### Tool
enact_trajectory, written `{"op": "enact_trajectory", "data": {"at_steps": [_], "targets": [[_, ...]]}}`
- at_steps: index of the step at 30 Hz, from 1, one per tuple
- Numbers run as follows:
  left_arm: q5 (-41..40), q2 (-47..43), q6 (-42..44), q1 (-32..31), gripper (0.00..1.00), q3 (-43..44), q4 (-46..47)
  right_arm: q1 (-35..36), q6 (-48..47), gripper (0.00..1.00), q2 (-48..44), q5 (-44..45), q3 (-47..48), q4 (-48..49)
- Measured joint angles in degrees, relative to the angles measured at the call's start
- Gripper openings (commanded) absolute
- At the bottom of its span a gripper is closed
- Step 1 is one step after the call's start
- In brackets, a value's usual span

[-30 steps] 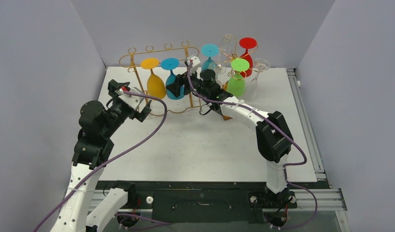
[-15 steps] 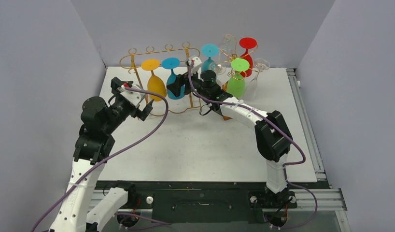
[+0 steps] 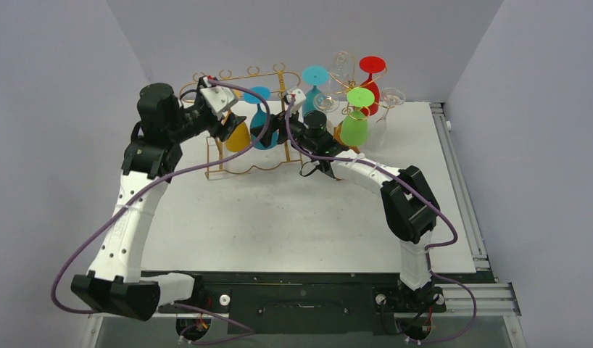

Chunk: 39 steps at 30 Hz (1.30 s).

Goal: Place the wine glass upside down on the wine glass rack
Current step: Turn the wine glass upside down at the wine rack.

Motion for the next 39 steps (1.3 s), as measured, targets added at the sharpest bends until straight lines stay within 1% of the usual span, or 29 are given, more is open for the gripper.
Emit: {"op": "enact_trajectory", "data": {"at_steps": [2, 6, 7, 13, 17, 24, 34, 39], "targets": [[3.04, 4.55, 2.12, 0.26, 0.52, 4.98, -1.92, 0.07, 0.26, 0.79, 0.00, 0.00, -0.24, 0.50], [8.31, 13.00, 9.25, 0.57, 0.48, 14.29, -7.74, 0.33, 0.79, 0.79, 0.00, 0.00, -1.01, 1.88], [9.14, 14.29, 11.17, 0.57, 0.47, 15.50, -8.96, 0.33, 1.01, 0.79, 0.00, 0.00, -1.20, 2.16], [11.26, 18.01, 23.17, 0.26, 0.44, 16.96, -15.52, 0.31, 1.86, 0.80, -0.02, 0.02, -2.14, 3.87], [11.19, 19.65, 28.96, -0.72, 0.43, 17.33, -18.25, 0.31, 2.32, 0.80, -0.04, 0.00, -2.49, 4.55], [10.23, 20.81, 32.09, -1.36, 0.38, 17.79, -16.85, 0.33, 3.30, 0.80, -0.04, 0.04, -2.56, 4.79], [8.85, 22.36, 33.35, -1.77, 0.25, 17.79, -13.86, 0.59, 3.72, 0.80, -0.11, 0.42, -4.07, 6.54], [8.39, 22.67, 34.69, -2.10, 0.15, 17.79, -13.33, 0.74, 3.72, 0.81, -0.83, 1.18, -5.53, 7.65]]}}
